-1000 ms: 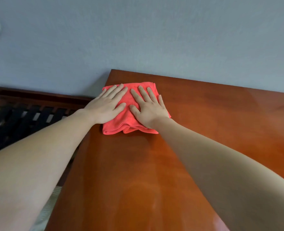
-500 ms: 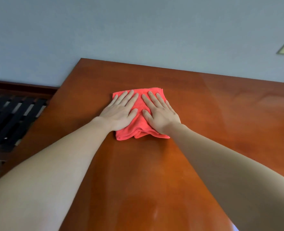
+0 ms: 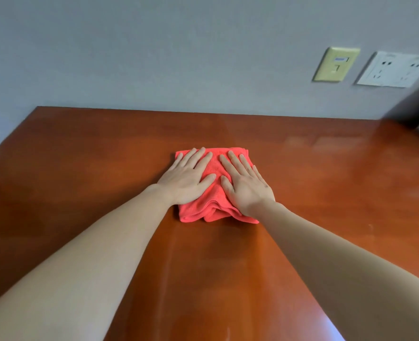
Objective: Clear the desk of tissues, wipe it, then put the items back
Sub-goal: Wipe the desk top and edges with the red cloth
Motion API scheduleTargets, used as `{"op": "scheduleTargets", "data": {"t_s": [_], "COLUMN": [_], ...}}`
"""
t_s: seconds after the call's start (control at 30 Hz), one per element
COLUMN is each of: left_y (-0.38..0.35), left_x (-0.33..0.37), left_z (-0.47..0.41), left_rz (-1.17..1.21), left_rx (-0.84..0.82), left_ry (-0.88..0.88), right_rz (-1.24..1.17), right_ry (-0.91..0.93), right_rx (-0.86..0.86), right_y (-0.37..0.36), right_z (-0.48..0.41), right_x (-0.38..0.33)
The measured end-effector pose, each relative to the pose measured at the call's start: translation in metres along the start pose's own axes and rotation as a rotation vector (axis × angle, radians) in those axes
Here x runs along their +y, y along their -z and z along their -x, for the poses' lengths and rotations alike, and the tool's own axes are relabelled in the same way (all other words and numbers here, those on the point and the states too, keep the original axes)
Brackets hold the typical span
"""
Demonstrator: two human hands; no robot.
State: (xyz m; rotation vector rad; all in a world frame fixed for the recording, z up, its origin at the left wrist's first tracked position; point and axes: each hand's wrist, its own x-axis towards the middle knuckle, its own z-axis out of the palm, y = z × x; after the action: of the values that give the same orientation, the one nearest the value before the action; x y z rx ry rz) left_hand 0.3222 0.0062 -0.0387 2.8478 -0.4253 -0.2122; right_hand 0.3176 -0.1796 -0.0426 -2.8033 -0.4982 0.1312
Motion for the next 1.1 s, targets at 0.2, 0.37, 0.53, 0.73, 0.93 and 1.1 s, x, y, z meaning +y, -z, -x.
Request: {"op": "scheduleTargets", "data": {"t_s": [0.2, 0.37, 0.53, 0.73, 0.93, 1.1], "left_y": [0.007, 0.014, 0.021, 0.031, 0.027, 0.016], "left_x": [-0.004, -0.013, -0.021, -0.019, -0.010, 0.012], "left_z": [-0.060, -0.122, -0.180, -0.223, -0.217, -0.184], "left_rz": [-0.021, -0.028, -0.064, -0.126, -0.128, -0.100], "left_rx": [0.010, 0.021, 0.040, 0.039, 0.026, 0.013], "left_ry": [-0.044, -0.092, -0.104, -0.090, -0.072, -0.093], "right_rz": [-0.013, -0.018, 0.009, 0.004, -0.020, -0.037], "right_ry": [-0.052, -0.102, -0.127, -0.113, -0.121, -0.127], "right_rx": [0.020, 0.043, 0.054, 0.087, 0.103, 0.106], "right_y": [0.010, 0.019, 0.026, 0.034, 0.033, 0.034], "right_z": [-0.044, -0.094, -0.149, -0.189, -0.182, -0.137], "right_x": [0.027, 0.053, 0.078, 0.102, 0.102, 0.102]}}
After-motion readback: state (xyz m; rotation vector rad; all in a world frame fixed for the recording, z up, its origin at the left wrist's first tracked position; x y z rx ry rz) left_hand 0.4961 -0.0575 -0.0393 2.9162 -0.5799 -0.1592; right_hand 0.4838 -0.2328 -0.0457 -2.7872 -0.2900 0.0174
